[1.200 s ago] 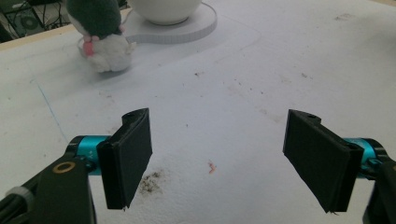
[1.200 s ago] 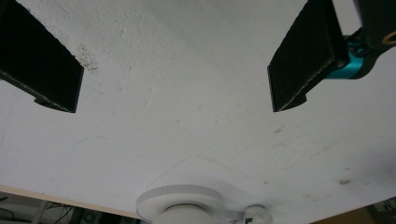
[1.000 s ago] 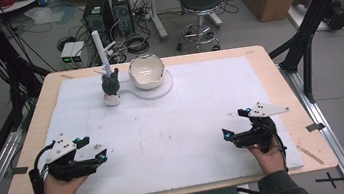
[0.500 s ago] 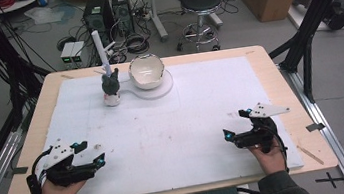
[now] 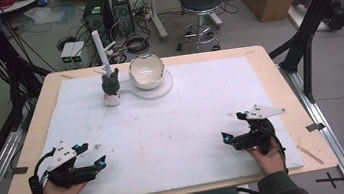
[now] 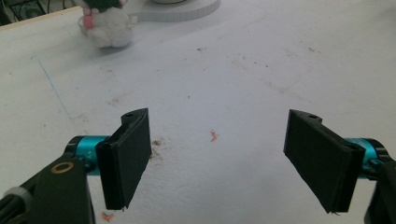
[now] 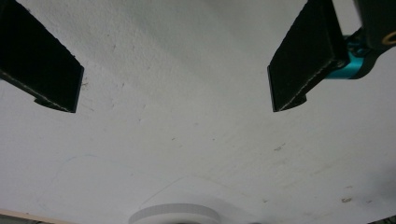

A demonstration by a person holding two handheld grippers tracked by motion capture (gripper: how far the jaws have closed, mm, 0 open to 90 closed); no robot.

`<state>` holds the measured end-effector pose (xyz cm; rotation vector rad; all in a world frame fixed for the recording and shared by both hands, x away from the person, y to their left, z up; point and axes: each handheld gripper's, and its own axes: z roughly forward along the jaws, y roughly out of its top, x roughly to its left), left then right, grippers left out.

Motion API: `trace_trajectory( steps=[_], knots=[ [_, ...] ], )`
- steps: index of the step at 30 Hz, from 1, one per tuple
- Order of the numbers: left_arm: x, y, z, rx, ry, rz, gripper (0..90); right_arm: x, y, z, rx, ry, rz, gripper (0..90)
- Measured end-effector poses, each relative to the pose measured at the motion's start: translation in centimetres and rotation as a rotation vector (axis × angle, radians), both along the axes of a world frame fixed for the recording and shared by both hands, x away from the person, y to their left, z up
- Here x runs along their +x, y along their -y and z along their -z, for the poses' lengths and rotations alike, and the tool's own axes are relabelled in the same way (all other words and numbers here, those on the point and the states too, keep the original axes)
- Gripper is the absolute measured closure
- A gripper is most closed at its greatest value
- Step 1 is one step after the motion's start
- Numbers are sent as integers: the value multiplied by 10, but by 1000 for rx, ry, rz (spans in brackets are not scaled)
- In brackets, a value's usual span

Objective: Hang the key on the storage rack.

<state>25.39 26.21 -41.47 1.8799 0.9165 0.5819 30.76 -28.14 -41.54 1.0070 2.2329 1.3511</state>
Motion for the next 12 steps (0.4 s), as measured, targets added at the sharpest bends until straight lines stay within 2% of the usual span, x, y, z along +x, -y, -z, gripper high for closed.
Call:
trace_trajectory(
  steps=[12],
  knots=[
    [-1, -1, -2, -12, 25, 3, 235, 0, 2, 1, 8, -4, 13, 27]
  ],
)
